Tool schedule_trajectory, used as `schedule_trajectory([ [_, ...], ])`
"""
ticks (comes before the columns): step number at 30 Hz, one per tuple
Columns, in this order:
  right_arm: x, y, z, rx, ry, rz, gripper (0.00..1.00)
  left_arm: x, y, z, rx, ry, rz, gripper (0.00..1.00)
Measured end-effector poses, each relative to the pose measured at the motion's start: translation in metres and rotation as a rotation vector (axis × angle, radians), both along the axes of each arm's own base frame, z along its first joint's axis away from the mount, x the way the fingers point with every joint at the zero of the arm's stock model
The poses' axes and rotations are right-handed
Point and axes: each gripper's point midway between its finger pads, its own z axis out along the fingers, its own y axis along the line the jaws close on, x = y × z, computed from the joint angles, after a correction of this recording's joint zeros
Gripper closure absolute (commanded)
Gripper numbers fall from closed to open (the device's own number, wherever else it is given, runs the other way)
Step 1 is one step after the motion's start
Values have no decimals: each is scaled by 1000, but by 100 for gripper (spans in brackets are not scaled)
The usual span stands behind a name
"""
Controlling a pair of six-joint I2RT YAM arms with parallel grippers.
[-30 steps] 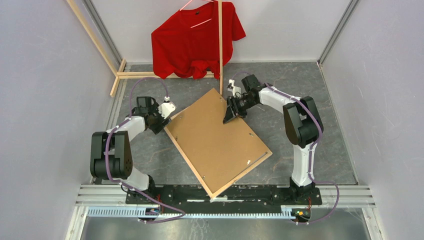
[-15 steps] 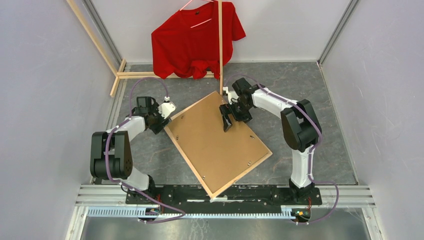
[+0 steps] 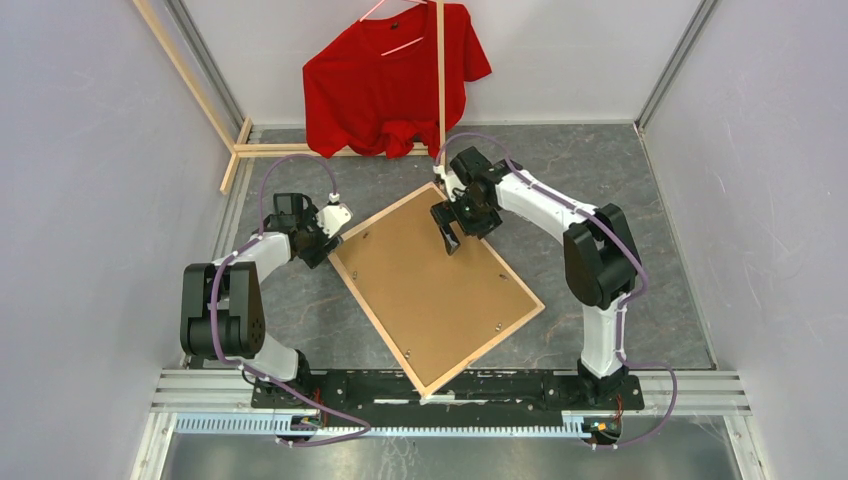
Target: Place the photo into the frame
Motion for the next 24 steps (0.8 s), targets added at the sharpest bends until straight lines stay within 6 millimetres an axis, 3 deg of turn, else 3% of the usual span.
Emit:
schedule_trajectory([
  [6, 1, 1, 16, 5, -47, 15, 2, 0, 0, 0, 0, 2, -1, 26],
  [8, 7, 0, 27, 32, -83, 4, 7, -1, 0, 0, -1, 4, 0, 26],
  [11, 14, -7, 39, 72, -140, -22, 14, -3, -1, -1, -7, 14, 4, 26],
  [14, 20, -19, 41, 109, -168, -73, 12, -4, -2, -1, -15, 23, 11, 26],
  [19, 28, -53, 12, 184, -132, -209, 8, -7, -4, -1, -23, 36, 12, 26],
  [24, 14, -75, -26, 271, -23, -315, 10, -7, -4, -2, -24, 38, 11, 26],
])
